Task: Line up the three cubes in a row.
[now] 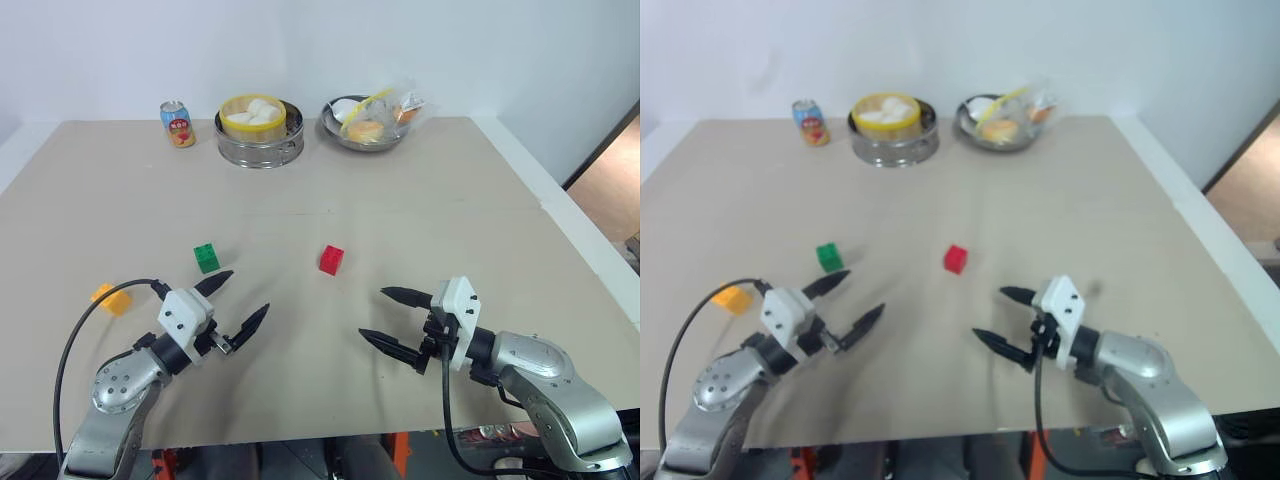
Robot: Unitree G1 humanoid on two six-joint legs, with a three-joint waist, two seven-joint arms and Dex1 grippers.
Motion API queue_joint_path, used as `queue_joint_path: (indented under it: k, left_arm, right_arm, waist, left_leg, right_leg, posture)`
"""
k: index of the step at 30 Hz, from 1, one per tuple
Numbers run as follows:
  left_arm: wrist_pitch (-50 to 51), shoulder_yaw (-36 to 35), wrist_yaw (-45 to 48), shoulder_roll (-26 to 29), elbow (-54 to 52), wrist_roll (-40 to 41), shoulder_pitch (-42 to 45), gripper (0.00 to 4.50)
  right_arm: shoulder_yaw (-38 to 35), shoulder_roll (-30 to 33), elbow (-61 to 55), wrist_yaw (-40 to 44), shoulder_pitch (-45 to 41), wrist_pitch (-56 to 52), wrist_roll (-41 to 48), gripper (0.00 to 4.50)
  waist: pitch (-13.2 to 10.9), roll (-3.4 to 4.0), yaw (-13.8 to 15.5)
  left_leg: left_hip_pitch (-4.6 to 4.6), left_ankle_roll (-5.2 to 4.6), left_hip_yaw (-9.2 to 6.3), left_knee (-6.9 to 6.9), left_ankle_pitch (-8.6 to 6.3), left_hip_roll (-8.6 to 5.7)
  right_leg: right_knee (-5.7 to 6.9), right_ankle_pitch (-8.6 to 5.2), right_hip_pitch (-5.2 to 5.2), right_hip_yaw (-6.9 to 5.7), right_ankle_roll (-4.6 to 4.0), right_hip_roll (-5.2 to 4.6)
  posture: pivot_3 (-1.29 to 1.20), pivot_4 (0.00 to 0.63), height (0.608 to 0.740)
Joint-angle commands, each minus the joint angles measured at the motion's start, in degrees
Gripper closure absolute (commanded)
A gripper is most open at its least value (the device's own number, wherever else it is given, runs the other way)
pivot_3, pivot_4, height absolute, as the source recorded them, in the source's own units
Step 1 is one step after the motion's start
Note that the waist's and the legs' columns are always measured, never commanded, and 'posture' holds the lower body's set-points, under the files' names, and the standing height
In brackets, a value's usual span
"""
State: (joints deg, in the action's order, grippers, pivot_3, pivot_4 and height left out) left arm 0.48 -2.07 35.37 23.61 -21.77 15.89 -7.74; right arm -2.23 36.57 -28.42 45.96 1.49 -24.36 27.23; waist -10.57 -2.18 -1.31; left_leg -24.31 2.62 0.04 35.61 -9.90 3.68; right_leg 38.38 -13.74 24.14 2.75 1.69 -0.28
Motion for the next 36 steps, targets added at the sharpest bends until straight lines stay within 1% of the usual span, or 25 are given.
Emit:
queue_joint_path:
  k: [1,4,7,11,15,18,21,23,25,28,31,33,36]
  left_arm:
    - [1.43,0.16,2.18,1.30,-1.79,2.50,0.50,0.03]
    - [3.83,0.19,5.42,2.51,-1.75,6.33,1.62,0.03]
    - [4.77,0.12,5.84,2.72,-1.68,7.21,2.09,0.03]
    - [5.34,0.05,6.33,2.62,-1.59,7.65,2.70,0.03]
    - [3.80,0.36,7.49,2.81,-1.59,7.08,2.94,0.03]
    - [3.40,0.24,7.75,3.06,-1.81,6.50,2.65,0.03]
    - [3.37,-0.08,7.98,3.42,-2.63,6.60,2.31,0.03]
    - [3.27,0.03,8.35,3.57,-2.81,6.37,2.49,0.03]
    - [3.25,0.33,8.40,3.71,-3.00,6.14,2.79,0.03]
    - [3.40,0.64,8.10,3.55,-3.33,6.07,3.65,0.03]
    - [3.08,0.81,8.13,3.55,-3.28,5.95,4.43,0.03]
    - [3.07,0.77,8.11,3.67,-3.25,6.02,4.60,0.03]
    - [2.72,0.78,8.60,4.49,-4.35,5.57,3.67,0.03]
  right_arm:
    - [-1.18,0.11,-1.81,-0.19,-0.36,2.07,-0.38,0.00]
    - [-0.70,-0.24,-1.57,-0.91,-1.46,2.87,-1.38,0.00]
    - [-0.41,-0.46,-1.33,-1.40,-2.07,3.05,-1.84,0.00]
    - [-0.31,-0.90,-1.08,-2.21,-2.58,3.30,-2.35,0.00]
    - [-0.36,-1.72,-0.83,-2.95,-2.78,0.93,-0.95,0.00]
    - [0.83,-1.50,-0.93,-3.00,-4.08,1.03,-2.02,0.00]
    - [3.99,-2.67,-1.61,-6.02,-12.09,-4.06,-3.09,0.00]
    - [6.55,-3.32,0.80,-8.08,-18.54,-7.02,-6.08,0.00]
    - [9.17,-4.45,4.32,-8.00,-25.60,-8.90,-7.15,0.00]
    - [12.86,-6.06,11.30,-5.19,-35.69,-10.63,-8.16,0.00]
    - [15.81,-6.17,19.24,-1.06,-40.93,-9.45,-9.87,0.00]
    - [18.32,-5.53,25.07,2.09,-42.90,-5.25,-12.67,0.00]
    - [20.44,-5.53,32.32,5.22,-45.38,-4.63,-14.76,0.00]
  waist:
    - [0.00,0.00,0.00]
    - [0.01,0.01,-0.01]
    - [0.01,0.01,-0.01]
    - [0.01,0.01,-0.01]
    - [0.01,0.01,0.00]
    - [0.01,0.02,0.00]
    - [0.01,0.02,0.00]
    - [0.00,0.04,-0.38]
    - [0.00,0.05,-0.56]
    - [0.00,0.05,-0.49]
    - [-0.01,0.07,-0.36]
    - [0.00,0.06,-0.22]
    - [-0.01,0.06,-0.13]
  left_leg:
    - [0.00,0.00,0.00,0.00,0.00,0.00]
    - [0.00,0.00,0.00,0.00,0.00,0.00]
    - [0.00,0.00,0.00,0.01,0.00,0.00]
    - [0.00,0.00,0.00,0.01,0.00,0.00]
    - [0.00,0.00,0.00,0.00,0.00,0.00]
    - [-0.01,0.00,0.01,0.00,0.00,0.00]
    - [0.00,0.00,0.00,0.00,0.00,0.00]
    - [0.00,0.00,0.01,0.01,0.00,0.00]
    - [0.07,-0.05,-0.03,0.02,0.04,0.01]
    - [0.08,-0.12,-0.05,0.01,0.09,0.01]
    - [-0.01,-0.14,-0.01,0.00,0.11,0.00]
    - [-0.03,-0.14,-0.01,0.00,0.10,0.00]
    - [-0.05,-0.15,0.00,-0.02,0.08,-0.01]
  right_leg:
    - [0.00,0.00,0.00,0.00,0.00,0.00]
    - [0.00,0.00,0.01,0.00,0.00,0.01]
    - [0.00,0.00,0.01,0.00,0.00,0.00]
    - [0.00,0.01,0.00,0.00,0.01,0.00]
    - [0.00,0.00,0.00,0.01,0.00,0.00]
    - [0.00,0.00,0.00,0.01,0.00,0.01]
    - [0.00,0.00,0.00,0.02,0.00,0.00]
    - [0.00,0.02,0.00,0.02,0.00,0.01]
    - [0.02,0.18,0.06,0.13,-0.04,0.13]
    - [0.01,0.23,0.05,0.12,-0.09,0.15]
    - [0.01,0.26,0.13,0.17,-0.08,0.15]
    - [0.00,0.24,0.11,0.17,-0.06,0.15]
    - [-0.02,0.19,0.11,0.18,-0.03,0.14]
  posture:
    - [0.00,0.150,0.740]
    - [0.00,0.150,0.740]
    - [0.00,0.150,0.740]
    - [0.00,0.150,0.740]
    - [0.00,0.150,0.740]
    - [0.00,0.150,0.740]
    - [0.00,0.150,0.740]
    - [0.00,0.150,0.740]
    - [0.00,0.150,0.740]
    - [0.00,0.150,0.740]
    - [0.00,0.150,0.740]
    - [0.00,0.150,0.740]
    - [0.00,0.150,0.740]
